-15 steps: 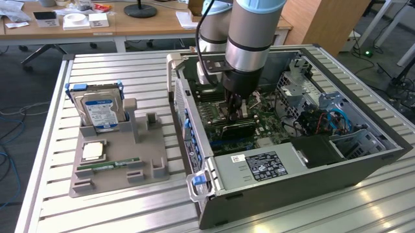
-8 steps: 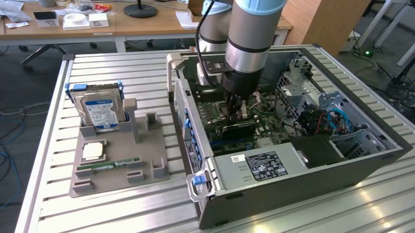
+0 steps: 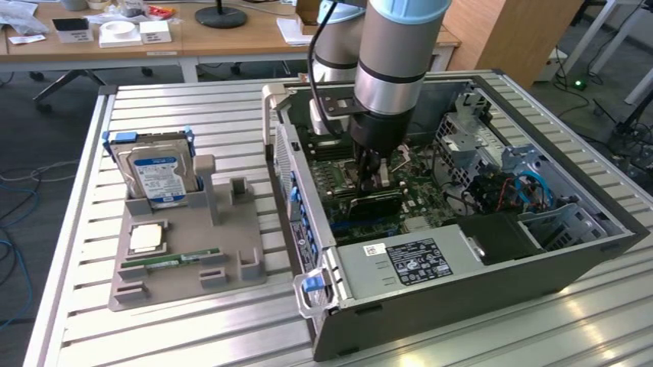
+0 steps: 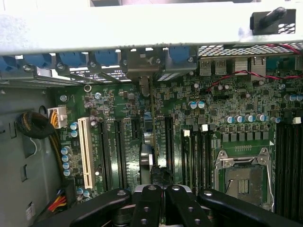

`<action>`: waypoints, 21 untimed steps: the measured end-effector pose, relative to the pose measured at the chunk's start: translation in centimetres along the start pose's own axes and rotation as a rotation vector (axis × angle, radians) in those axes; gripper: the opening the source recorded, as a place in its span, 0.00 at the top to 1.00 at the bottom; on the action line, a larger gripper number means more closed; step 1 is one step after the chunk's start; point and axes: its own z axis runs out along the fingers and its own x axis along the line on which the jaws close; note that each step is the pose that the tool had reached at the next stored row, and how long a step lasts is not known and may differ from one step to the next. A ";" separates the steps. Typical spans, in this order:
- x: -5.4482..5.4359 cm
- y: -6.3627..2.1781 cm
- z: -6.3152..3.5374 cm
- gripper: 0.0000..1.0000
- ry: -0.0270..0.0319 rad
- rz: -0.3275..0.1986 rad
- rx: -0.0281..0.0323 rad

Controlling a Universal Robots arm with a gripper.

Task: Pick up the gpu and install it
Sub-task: 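Press down on the gpu until it lock into place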

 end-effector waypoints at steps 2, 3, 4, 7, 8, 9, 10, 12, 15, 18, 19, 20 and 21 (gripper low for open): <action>0.0 0.01 0.07 0.89 -0.0007 0.000 0.0001; 0.0 0.01 0.12 0.89 -0.0007 0.000 0.0001; 0.0 0.02 0.16 0.89 -0.0005 0.000 0.0000; 0.0 0.04 0.19 0.89 -0.0009 0.000 -0.0004; 0.0 0.04 0.23 0.89 -0.0013 0.000 -0.0002; 0.0 0.04 0.28 0.89 -0.0010 0.000 -0.0003; 0.0 0.04 0.33 0.89 -0.0010 0.000 -0.0004; 0.0 0.05 0.34 0.89 -0.0035 0.000 -0.0006; 0.0 0.05 0.36 0.89 -0.0042 0.000 -0.0004; 0.0 0.04 0.36 0.89 -0.0043 0.000 -0.0005; 0.0 0.05 0.37 0.89 -0.0044 0.000 -0.0004; 0.0 0.06 0.37 0.89 -0.0045 0.000 -0.0003; 0.0 0.07 0.37 0.89 -0.0046 0.000 -0.0003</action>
